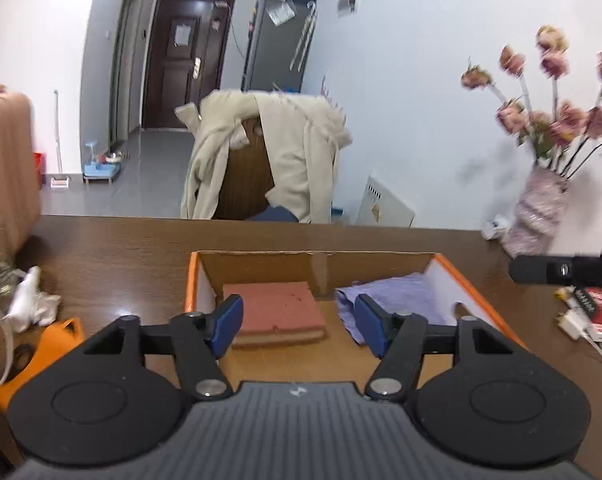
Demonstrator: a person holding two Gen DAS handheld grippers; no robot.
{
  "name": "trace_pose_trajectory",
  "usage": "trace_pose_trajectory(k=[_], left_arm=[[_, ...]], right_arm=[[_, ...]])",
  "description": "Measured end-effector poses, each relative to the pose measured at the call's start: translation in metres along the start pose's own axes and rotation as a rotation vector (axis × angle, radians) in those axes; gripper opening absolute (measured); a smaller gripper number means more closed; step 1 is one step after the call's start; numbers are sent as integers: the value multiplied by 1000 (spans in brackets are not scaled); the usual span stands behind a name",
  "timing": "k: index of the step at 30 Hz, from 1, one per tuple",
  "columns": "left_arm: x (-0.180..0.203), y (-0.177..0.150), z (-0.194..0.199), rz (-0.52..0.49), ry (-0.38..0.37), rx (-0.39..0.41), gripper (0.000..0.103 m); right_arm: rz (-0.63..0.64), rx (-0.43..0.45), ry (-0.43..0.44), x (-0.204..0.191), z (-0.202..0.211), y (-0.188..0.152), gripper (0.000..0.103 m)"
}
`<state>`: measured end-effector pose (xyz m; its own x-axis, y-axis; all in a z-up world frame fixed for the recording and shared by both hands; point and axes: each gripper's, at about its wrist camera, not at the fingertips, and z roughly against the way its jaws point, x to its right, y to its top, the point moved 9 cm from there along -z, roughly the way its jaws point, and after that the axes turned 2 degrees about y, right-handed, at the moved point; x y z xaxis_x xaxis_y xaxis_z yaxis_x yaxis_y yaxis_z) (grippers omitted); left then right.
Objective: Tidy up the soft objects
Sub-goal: 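Place the sponge block in the box beside the pouch, open both grippers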
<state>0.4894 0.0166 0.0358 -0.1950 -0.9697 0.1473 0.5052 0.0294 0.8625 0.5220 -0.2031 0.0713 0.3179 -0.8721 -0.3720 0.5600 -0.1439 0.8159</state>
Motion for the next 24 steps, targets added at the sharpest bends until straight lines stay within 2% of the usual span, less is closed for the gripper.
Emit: trace_pose_trajectory(k=[3,7,8,13,17,20,24], left_arm=[[7,-13,48,-12,4,51,72],[13,-34,111,-42,25,151,86],[15,-42,125,-53,35,168,86],[21,-64,175,-42,77,236,96],[34,-75,192,-49,89,267,98],[48,-87,195,-72,92,271,100],[56,-114,194,-68,89,239,100]], right_arm=[[62,45,-30,-3,45,-19,67],[156,100,-52,-9,98,-52,75],[172,114,-54,-11,109,-61,76],[248,178,-113,-15,145,-104,84],[281,190,-146,-18,160,-136,85],[260,211,-120,-24,172,-152,88],[233,224,-108,-29,183,-171,89]])
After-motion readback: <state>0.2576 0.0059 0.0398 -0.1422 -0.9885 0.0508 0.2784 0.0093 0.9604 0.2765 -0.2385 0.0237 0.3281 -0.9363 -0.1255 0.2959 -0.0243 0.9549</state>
